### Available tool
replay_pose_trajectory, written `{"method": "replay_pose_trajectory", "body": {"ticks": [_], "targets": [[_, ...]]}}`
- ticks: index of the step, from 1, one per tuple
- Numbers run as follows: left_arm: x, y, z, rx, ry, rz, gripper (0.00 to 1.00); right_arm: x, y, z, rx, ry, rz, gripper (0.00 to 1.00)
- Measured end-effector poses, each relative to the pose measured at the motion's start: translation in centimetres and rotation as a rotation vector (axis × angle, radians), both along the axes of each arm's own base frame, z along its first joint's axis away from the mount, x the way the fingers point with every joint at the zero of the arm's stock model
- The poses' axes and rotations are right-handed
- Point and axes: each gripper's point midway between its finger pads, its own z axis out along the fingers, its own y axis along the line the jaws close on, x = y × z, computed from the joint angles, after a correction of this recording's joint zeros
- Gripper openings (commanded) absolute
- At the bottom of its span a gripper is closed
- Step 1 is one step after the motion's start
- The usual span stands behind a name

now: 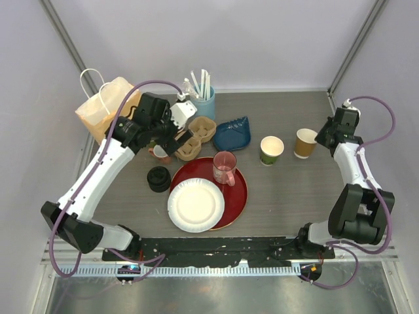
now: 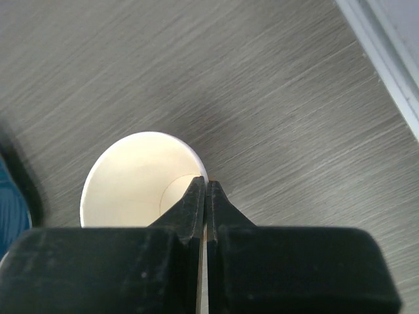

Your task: Pack the takeout coffee

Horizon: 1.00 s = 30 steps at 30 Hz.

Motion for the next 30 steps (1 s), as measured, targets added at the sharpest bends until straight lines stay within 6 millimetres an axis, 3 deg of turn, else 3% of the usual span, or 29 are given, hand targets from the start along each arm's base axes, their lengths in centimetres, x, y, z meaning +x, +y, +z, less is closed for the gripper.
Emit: {"method": "replay_pose_trajectory", "body": {"ticks": [3, 6, 11, 16, 21, 24, 27, 28, 30], "targets": [[0.3, 0.7, -0.8, -0.008, 0.016, 0.017, 1.0, 0.4, -0.2, -2.4, 0.014, 0.025, -0.016, 0.01], [0.4, 1.7, -1.1, -0.02, 0.025, 0.042, 0.99, 0.6, -0.5, -3.6, 0.007, 0.025, -0.03, 0.01], [0.6, 2.6, -1.5, -0.037, 0.035, 0.068, 0.97, 0.6, -0.8, -4.4, -0.011, 0.001, -0.039, 0.01], [0.5, 2.3, -1.7, -0.054, 0.048, 0.061, 0.96, -0.7, -0.7, -5.6, -0.025, -0.01, -0.048, 0.01], [0.6, 2.1, -2.1, -0.058, 0.066, 0.053, 0.94, -0.8, -0.8, -5.7, -0.038, -0.038, -0.047, 0.02], [0.7, 2.1, -2.4, -0.055, 0.075, 0.054, 0.94, -0.7, -0.8, -5.6, -0.043, -0.043, -0.043, 0.08], [0.5, 2.2, -2.5, -0.053, 0.083, 0.054, 0.94, -0.7, -0.8, -5.5, -0.042, -0.041, -0.039, 0.25], [0.5, 2.2, -2.6, -0.052, 0.085, 0.054, 0.94, -0.8, -0.7, -5.4, -0.043, -0.042, -0.038, 0.39], [0.4, 2.2, -2.7, -0.05, 0.091, 0.055, 0.94, -0.8, -0.7, -4.8, -0.047, -0.056, -0.038, 0.5]]}}
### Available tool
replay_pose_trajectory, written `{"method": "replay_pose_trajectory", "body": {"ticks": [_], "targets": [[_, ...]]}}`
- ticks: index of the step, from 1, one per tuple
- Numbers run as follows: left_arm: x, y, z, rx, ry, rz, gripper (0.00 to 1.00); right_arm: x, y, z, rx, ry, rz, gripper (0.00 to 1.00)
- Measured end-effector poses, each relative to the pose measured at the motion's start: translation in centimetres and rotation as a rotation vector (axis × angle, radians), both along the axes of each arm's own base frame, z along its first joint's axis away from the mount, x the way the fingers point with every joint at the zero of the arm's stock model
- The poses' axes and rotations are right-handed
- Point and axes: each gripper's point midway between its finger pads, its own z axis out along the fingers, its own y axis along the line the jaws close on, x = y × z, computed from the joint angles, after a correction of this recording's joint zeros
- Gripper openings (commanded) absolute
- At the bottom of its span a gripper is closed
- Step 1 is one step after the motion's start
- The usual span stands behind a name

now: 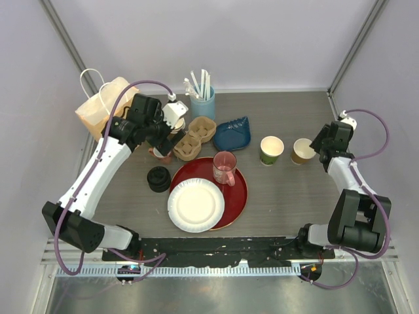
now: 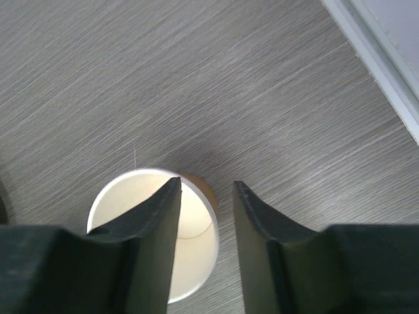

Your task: Pack the takeout coffee

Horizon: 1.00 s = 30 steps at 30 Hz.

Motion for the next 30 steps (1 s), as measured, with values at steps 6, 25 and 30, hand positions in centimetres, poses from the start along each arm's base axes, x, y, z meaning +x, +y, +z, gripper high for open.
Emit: {"method": "replay_pose_trajectory", "body": {"ticks": [6, 25, 30], "targets": [[-0.5, 0.3, -0.8, 0.014, 0.031, 0.0, 0.93, -0.2, 0.1, 2.3, -0.016, -0.051, 0.005, 0.65], [-7.3, 3.5, -13.1, -0.048, 0.516, 0.017, 0.63, 0.3, 5.2, 10.5, 0.018, -0.183, 0.188, 0.65], [-7.2, 2.9, -14.0, -0.07, 0.512, 0.0, 0.59, 0.3, 5.7, 10.4, 0.031, -0.183, 0.21, 0.65]]}}
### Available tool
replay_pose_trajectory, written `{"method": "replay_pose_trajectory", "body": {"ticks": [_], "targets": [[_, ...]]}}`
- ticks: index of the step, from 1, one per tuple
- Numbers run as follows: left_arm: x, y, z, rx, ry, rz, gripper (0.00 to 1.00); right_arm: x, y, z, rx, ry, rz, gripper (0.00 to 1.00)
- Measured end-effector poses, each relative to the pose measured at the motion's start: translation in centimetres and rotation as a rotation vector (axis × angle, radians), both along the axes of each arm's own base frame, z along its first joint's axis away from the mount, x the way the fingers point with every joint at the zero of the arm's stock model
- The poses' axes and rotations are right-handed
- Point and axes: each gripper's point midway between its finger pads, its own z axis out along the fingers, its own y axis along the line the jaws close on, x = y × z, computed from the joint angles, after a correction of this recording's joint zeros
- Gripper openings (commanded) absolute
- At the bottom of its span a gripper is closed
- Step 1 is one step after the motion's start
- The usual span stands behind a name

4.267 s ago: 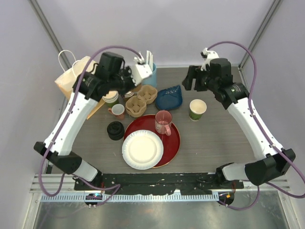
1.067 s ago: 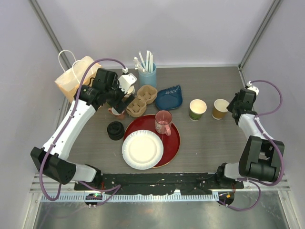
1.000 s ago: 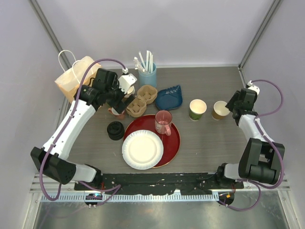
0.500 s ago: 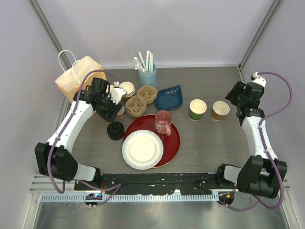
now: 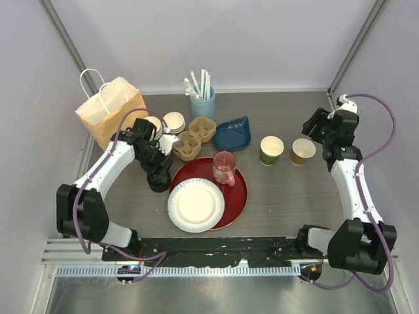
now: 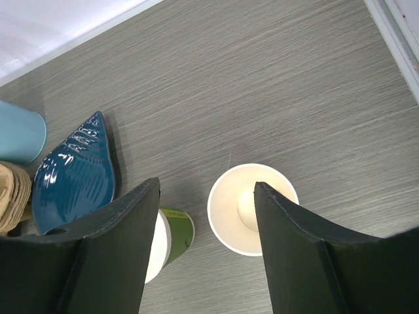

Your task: Pack the takeout coffee

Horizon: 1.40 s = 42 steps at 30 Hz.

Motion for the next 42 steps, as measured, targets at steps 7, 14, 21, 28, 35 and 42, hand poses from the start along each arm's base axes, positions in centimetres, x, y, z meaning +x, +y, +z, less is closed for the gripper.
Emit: {"method": "replay_pose_trajectory", "body": {"ticks": [7, 14, 21, 28, 35, 42], "targets": [[1.4, -0.9, -1.3, 0.034, -0.027, -0.026, 0.43, 0.0, 0.4, 0.0, 0.008, -0.004, 0.02, 0.65], [2.4, -0.9, -2.4, 0.076, -0.041, -0.028, 0.26, 0.1, 0.7, 0.2, 0.012, -0.016, 0.033, 0.65], [2.0, -0.9, -3.0, 0.079, -0.005, -0.032, 0.32, 0.1, 0.7, 0.2, 0.013, -0.017, 0.036, 0.65], [1.6, -0.7, -2.7, 0.088, 0.013, -0.032, 0.44, 0.0, 0.9, 0.4, 0.014, -0.024, 0.043, 0.65], [1.6, -0.1, -2.6, 0.126, -0.02, -0.03, 0.41, 0.1, 1.1, 0.6, 0.015, -0.03, 0.05, 0.65], [0.4, -0.3, -2.2, 0.203, -0.135, -0.085, 0.42, 0.0, 1.2, 1.0, 0.016, -0.042, 0.057, 0.65]]}}
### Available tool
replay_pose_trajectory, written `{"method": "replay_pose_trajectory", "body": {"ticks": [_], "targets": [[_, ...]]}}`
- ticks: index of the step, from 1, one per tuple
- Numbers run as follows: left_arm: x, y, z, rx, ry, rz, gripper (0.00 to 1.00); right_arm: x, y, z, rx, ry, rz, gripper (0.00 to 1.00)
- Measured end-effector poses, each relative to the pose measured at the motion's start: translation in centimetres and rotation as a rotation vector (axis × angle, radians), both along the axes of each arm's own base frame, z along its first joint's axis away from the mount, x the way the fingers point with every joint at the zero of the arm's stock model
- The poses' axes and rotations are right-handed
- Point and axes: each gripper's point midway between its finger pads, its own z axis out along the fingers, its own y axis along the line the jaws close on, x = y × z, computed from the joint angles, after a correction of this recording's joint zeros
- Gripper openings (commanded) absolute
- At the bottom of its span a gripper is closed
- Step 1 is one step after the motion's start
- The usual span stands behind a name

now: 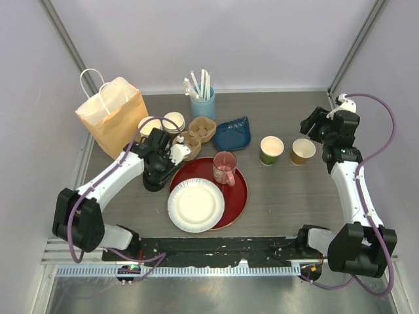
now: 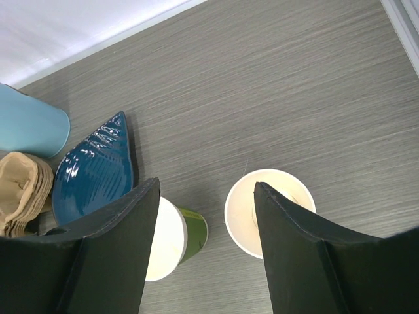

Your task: Pack the takeout coffee

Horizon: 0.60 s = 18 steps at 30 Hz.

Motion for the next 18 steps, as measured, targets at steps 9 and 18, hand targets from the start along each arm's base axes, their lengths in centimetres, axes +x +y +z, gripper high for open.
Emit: {"method": "replay_pose_trajectory", "body": {"ticks": [9, 18], "targets": [[0.7, 0.6, 0.6, 0.056, -0.102, 0.001, 0.39, 0.1, 0.3, 0.5, 0.003, -0.019, 0.017, 0.65], [0.6, 0.4, -0.6, 0.107, -0.103, -0.04, 0.34, 0.1, 0.5, 0.5, 0.007, -0.02, 0.025, 0.65]]}}
